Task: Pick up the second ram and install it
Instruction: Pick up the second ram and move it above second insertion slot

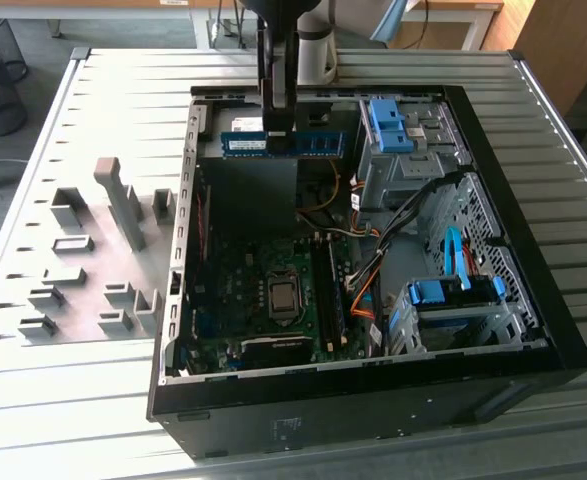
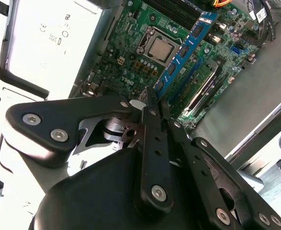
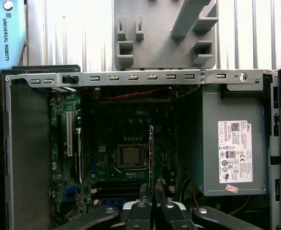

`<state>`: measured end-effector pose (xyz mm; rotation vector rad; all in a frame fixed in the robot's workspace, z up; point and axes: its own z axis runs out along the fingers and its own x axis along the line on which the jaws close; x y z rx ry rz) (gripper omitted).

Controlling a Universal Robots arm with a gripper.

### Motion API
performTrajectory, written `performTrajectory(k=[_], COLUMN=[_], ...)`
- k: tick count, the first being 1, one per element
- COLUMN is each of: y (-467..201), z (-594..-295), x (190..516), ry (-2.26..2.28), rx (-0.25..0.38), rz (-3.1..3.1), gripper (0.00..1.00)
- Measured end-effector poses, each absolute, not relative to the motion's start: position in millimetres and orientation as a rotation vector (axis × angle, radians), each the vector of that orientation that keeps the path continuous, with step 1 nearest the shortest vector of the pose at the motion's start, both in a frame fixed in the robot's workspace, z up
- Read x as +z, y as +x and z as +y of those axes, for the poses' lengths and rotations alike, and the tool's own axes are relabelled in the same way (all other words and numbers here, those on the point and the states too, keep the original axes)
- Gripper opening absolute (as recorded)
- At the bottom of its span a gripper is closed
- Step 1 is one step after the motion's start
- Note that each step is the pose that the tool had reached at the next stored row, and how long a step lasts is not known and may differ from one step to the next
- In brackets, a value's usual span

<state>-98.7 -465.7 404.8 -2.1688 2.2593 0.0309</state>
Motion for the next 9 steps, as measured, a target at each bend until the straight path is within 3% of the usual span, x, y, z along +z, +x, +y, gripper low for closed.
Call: performTrajectory(k=[9], y=[-93.9], z=[-465.7], x=[404.8], ry=[-2.169], rx=[0.031], rz=[2.259], gripper=[0.14])
